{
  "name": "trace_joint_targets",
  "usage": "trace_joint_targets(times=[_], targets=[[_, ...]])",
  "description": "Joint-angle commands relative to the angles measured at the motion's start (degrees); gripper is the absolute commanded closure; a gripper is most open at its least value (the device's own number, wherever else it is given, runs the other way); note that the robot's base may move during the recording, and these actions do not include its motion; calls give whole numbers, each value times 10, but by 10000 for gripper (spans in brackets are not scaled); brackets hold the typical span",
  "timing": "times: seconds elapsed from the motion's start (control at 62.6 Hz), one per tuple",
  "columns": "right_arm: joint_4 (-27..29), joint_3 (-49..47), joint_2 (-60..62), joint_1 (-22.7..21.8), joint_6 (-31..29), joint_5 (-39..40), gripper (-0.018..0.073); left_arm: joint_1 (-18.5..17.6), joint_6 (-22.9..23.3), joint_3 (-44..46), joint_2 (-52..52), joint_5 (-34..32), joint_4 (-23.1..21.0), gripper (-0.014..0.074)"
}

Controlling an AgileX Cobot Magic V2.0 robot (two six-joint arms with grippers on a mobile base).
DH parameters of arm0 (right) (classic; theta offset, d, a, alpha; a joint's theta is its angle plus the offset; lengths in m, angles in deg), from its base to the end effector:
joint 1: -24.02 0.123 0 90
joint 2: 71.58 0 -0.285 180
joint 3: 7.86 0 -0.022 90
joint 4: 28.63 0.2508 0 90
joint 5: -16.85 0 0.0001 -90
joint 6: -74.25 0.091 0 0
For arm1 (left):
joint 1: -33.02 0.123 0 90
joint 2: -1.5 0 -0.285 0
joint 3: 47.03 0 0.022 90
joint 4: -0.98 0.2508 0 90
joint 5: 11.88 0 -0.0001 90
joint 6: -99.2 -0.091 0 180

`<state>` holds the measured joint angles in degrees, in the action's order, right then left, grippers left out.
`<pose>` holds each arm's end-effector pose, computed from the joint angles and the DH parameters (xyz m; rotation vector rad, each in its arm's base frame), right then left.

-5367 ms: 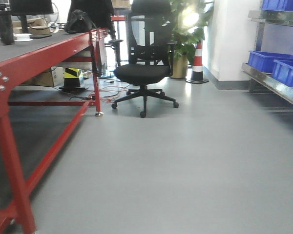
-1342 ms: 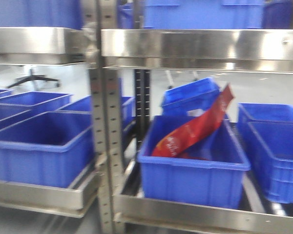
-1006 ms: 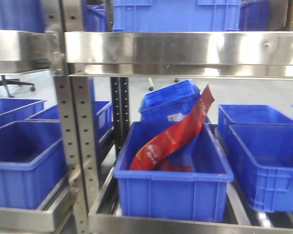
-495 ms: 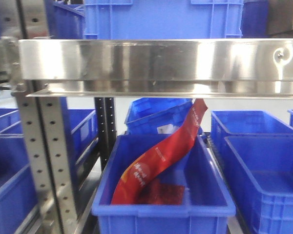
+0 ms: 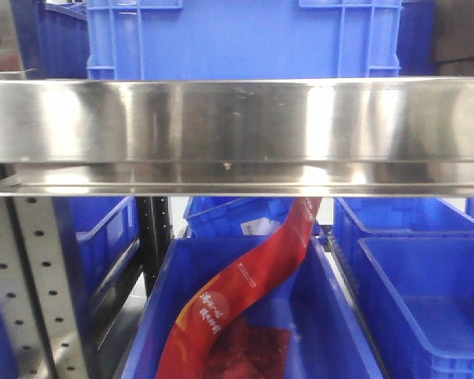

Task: Grab block from conveyor and place in blue bin
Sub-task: 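Drive up to the shelf and stop in front of the bins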

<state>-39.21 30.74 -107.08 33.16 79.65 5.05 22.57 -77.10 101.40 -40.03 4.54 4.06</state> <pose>0.0932 0.0115 0.3851 -0.1535 1.4881 0.0307 0.1096 -0.0188 0.4066 0.1203 1.5591 -0.1421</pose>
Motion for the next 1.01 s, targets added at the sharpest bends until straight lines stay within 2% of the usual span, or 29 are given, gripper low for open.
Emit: trace_joint_targets(times=[0.0,0.99], targets=[[-3,2,3,1,-4,6,721,-4,-1,1,2,-12,1,707],[-3,2,3,1,-4,6,721,-4,-1,1,2,-12,1,707]])
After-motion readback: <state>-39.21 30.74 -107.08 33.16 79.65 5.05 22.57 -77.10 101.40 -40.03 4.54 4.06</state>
